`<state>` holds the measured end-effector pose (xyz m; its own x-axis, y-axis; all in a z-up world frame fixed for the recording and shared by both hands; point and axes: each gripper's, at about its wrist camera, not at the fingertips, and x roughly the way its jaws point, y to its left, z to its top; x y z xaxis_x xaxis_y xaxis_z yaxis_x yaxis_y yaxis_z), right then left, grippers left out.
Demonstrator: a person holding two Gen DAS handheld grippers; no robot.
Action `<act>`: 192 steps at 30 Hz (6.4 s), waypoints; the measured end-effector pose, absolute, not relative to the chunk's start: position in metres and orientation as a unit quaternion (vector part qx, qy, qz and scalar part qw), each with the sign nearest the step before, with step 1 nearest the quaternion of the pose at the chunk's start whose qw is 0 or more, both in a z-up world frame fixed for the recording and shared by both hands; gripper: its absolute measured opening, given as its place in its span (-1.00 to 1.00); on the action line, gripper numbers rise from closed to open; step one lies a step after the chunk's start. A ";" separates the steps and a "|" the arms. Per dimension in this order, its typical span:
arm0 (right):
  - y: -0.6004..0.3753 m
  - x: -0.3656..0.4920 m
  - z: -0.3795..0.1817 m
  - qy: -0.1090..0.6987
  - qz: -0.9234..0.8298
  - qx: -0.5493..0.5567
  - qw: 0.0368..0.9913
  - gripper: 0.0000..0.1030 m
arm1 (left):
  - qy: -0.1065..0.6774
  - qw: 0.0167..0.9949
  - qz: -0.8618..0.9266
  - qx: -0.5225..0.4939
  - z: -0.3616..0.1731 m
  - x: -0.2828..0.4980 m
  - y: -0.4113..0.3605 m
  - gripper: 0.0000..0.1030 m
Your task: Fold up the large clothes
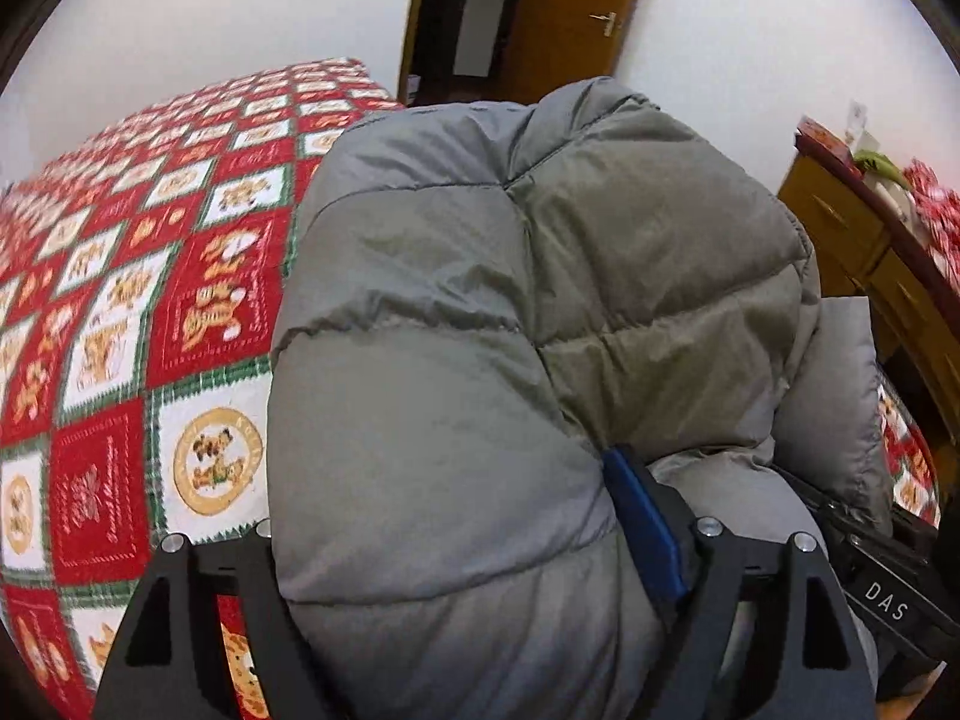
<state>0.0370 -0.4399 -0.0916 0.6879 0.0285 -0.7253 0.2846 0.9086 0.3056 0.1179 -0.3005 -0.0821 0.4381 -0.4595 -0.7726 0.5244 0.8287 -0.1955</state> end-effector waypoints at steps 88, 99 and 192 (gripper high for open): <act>-0.376 -0.013 -0.030 0.327 -0.173 0.112 0.922 0.50 | 0.373 0.883 -0.245 0.142 -0.031 0.044 -0.263 0.92; -0.422 0.048 -0.006 0.331 -0.155 0.119 0.923 0.32 | 0.359 0.895 -0.229 0.130 -0.001 0.119 -0.278 0.92; -0.402 -0.043 -0.103 0.410 -0.156 0.251 0.863 0.44 | 0.425 0.831 -0.338 0.123 -0.068 0.085 -0.271 0.99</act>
<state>-0.0428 -0.4025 -0.1027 0.6144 -0.0637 -0.7864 0.4756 0.8252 0.3048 0.0848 -0.2712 -0.0684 0.4114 -0.4570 -0.7886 0.6657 0.7417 -0.0825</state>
